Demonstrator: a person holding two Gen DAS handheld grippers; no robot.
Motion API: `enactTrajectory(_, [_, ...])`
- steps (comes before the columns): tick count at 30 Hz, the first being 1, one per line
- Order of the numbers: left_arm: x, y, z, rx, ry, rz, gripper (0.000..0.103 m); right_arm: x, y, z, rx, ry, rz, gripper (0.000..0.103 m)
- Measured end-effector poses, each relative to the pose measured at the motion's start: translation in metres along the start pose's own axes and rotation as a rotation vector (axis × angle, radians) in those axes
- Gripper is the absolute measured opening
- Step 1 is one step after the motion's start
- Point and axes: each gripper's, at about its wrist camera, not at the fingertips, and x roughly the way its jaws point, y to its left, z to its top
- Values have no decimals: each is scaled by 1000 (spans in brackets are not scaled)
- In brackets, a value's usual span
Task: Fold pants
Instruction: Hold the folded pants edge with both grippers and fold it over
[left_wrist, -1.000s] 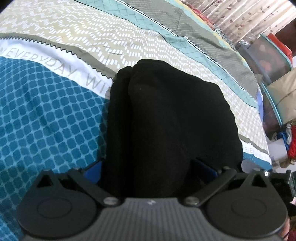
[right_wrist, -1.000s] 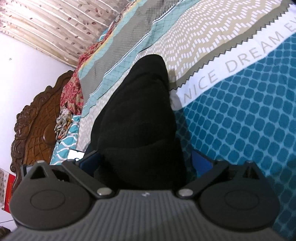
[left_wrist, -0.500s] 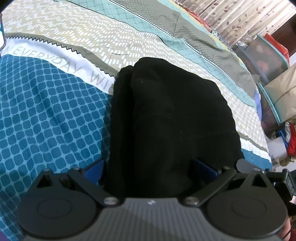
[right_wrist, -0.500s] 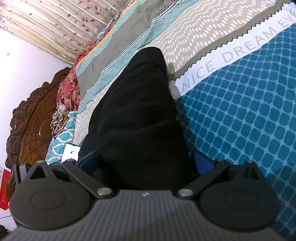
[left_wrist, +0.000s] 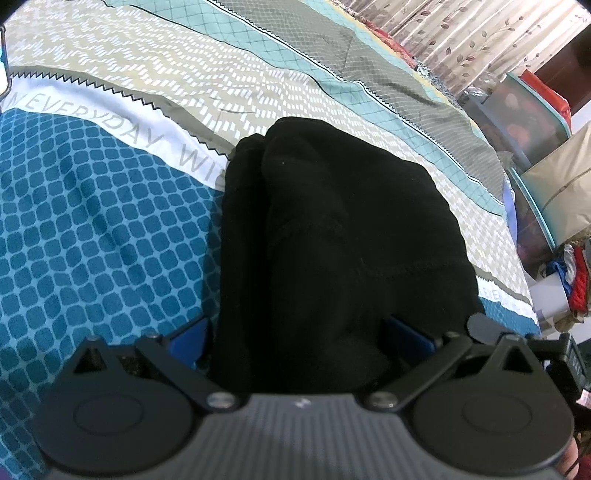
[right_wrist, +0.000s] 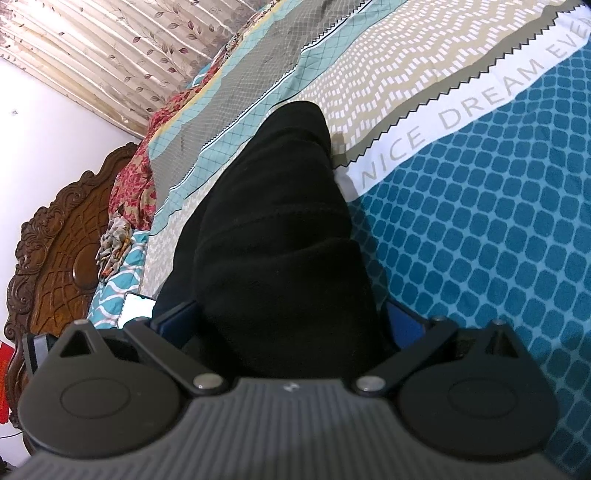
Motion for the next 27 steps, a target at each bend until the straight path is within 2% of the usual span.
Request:
enactTrajectory(9, [-1,0,-1,6,-4,-1,103,-1,0,-1,-3,2,4,103])
enactTrajectory(16, [0,3,3,8,8,-20,103,0,7,4,-8,40,-18,103])
enactTrajectory(27, [8,7,11,43,31,-57,103,15,14,16,-96,90,-13,103])
